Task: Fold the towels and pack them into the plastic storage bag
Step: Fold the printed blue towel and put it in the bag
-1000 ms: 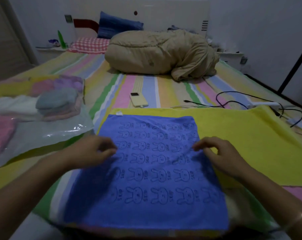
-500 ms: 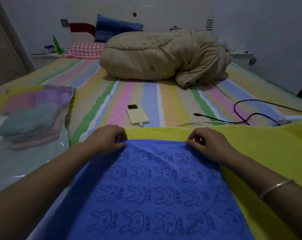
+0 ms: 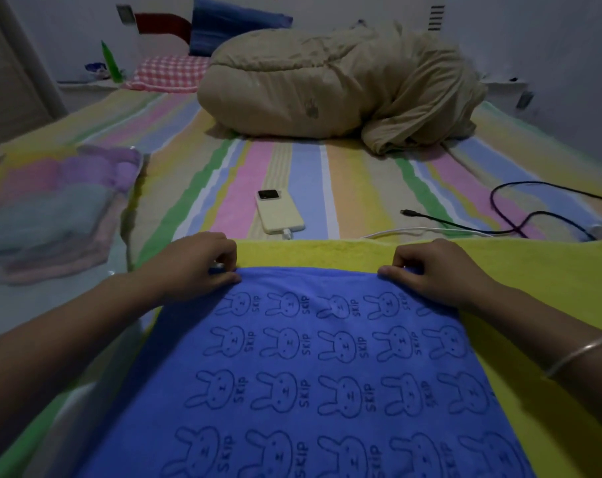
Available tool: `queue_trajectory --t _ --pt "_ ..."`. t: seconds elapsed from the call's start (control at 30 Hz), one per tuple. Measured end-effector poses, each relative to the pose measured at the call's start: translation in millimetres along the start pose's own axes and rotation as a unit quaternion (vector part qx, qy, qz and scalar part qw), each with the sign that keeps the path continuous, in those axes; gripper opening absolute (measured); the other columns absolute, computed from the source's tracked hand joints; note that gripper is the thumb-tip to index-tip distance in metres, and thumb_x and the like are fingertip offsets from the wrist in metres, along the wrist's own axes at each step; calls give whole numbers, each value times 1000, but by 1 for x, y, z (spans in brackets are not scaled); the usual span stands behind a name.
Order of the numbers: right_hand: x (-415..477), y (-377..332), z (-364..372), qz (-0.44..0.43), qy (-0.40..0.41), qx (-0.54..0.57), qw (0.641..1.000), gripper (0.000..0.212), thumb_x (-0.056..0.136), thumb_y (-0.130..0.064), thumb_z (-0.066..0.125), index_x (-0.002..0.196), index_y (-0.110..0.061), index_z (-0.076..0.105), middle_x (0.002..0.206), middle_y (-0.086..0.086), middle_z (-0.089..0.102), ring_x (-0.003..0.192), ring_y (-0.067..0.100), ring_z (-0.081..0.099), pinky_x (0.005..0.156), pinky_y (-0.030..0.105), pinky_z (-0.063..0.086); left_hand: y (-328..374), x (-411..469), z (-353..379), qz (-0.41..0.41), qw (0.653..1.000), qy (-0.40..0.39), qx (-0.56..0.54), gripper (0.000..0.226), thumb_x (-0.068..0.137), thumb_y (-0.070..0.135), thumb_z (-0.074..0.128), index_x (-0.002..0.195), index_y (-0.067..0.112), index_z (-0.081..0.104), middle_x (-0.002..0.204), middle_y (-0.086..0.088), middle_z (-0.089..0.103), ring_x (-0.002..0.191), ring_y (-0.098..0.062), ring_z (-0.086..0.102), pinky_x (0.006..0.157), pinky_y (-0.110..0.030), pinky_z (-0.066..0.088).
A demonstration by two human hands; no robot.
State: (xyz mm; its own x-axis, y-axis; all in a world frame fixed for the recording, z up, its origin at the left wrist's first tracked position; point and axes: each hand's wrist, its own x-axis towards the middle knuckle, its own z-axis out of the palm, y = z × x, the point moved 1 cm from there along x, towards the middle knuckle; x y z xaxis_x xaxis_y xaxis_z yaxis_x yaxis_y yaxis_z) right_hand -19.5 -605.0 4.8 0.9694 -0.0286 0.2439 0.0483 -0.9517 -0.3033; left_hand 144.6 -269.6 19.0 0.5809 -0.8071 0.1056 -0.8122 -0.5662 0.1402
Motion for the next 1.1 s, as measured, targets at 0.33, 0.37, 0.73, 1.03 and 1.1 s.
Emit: queue_trajectory --t 0.33,0.37,0.73,1.03,1.1 --pt "5 1 1 -44 23 -120 992 34 86 -59 51 64 -36 42 55 -8 44 51 6 40 49 27 27 3 0 -9 -59 992 33 106 12 89 38 62 93 27 58 86 9 53 81 -17 51 60 -28 34" --pt "6 1 1 -48 35 -137 989 33 86 -58 52 65 -33 45 56 -7 47 52 10 41 50 27 27 5 1 -10 -60 989 33 128 12 90 38 61 94 27 58 88 8 54 85 -18 53 60 -28 34" --pt "9 -10 5 -31 15 -172 984 31 89 -51 57 78 -22 55 76 -5 49 69 16 42 62 32 39 3 9 -7 -148 984 -98 19 25 88 32 63 110 22 58 109 1 59 91 -19 52 77 -31 46" --pt "-11 -32 -27 -12 -60 -264 963 31 88 -46 62 109 -24 65 103 -1 63 102 22 50 80 34 36 23 -1 -20 -83 977 -35 192 24 80 37 68 101 25 68 98 0 65 96 -22 56 67 -29 40" --pt "-28 -42 -36 -19 0 -258 966 28 84 -41 68 102 -21 67 102 2 62 103 26 49 83 37 36 25 -16 -27 -50 982 33 179 22 75 28 70 96 20 69 98 -6 64 97 -29 55 70 -33 45"
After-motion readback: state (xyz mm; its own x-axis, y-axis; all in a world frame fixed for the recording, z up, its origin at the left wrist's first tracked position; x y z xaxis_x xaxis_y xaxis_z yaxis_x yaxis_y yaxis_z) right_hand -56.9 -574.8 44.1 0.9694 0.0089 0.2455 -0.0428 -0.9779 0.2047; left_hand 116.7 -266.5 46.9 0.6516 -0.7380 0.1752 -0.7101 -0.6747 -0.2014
